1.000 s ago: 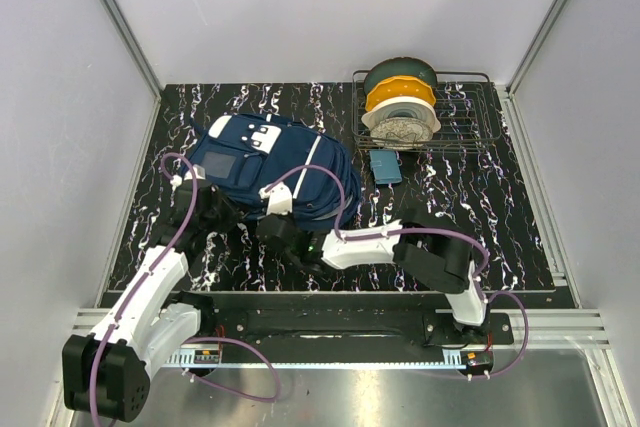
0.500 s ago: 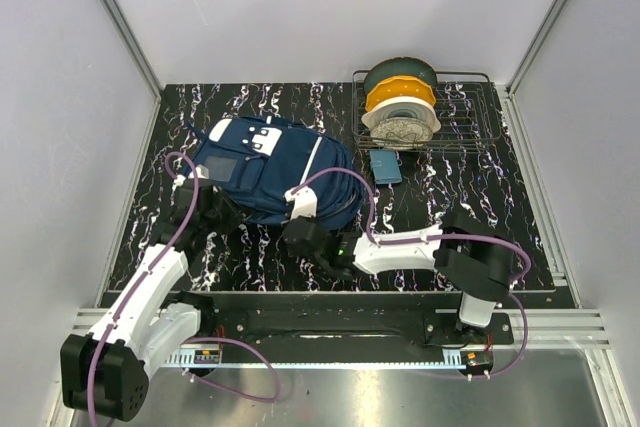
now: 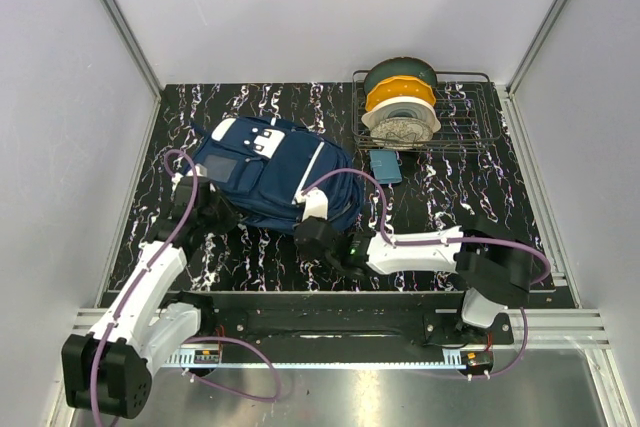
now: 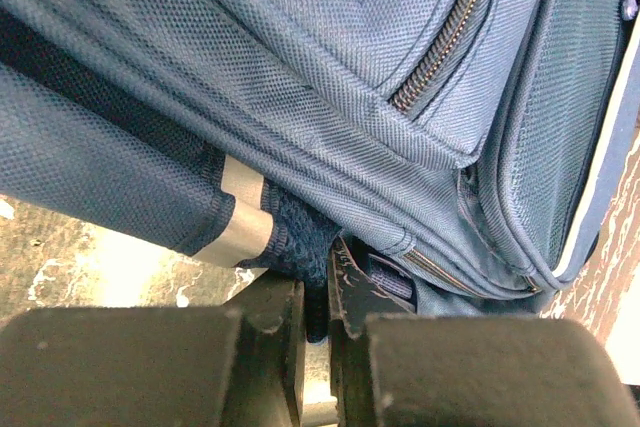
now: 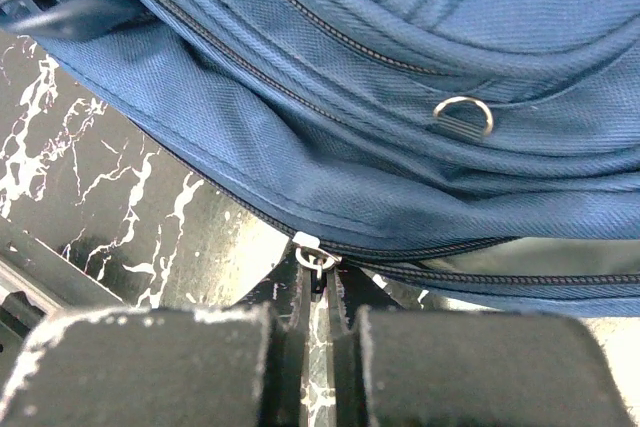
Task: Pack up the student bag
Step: Zip the student bag at the center of the board.
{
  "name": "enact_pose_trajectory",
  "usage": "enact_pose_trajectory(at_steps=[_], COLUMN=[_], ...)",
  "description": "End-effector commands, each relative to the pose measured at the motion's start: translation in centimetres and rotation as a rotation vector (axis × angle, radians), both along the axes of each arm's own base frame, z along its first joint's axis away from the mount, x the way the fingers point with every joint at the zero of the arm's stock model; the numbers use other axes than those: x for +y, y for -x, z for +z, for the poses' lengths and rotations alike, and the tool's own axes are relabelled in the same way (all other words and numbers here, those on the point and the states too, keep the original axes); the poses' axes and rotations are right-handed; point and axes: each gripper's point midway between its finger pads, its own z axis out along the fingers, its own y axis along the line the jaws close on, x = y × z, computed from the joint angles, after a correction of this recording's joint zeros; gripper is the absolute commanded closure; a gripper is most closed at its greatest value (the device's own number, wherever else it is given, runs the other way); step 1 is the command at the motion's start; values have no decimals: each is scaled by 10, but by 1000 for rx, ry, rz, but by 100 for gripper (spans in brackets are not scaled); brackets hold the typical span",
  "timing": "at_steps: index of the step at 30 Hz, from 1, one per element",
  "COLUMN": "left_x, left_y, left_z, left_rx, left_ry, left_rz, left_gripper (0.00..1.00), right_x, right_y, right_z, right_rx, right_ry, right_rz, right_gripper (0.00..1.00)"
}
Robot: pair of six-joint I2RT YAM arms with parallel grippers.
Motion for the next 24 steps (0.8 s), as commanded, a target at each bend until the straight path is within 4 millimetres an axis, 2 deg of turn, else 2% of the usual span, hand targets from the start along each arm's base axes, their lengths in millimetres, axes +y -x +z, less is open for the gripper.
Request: enact_pose_trajectory(at_steps=[1, 15, 24], left_x=[22, 38, 57], left_y=[-33, -37, -41], left_z=[41, 47, 46], left_rx=[-142, -147, -137], left_ry=[-81, -43, -42], left_rz=[41, 58, 83], left_gripper=[100, 100, 100], right_x=[-16, -39, -57], right_y=[-3, -4, -11], right_z=[21, 25, 24], right_rx=[6, 36, 45], right_ry=[-25, -63, -72], right_rz=[-50, -65, -99], right_gripper=[100, 100, 100])
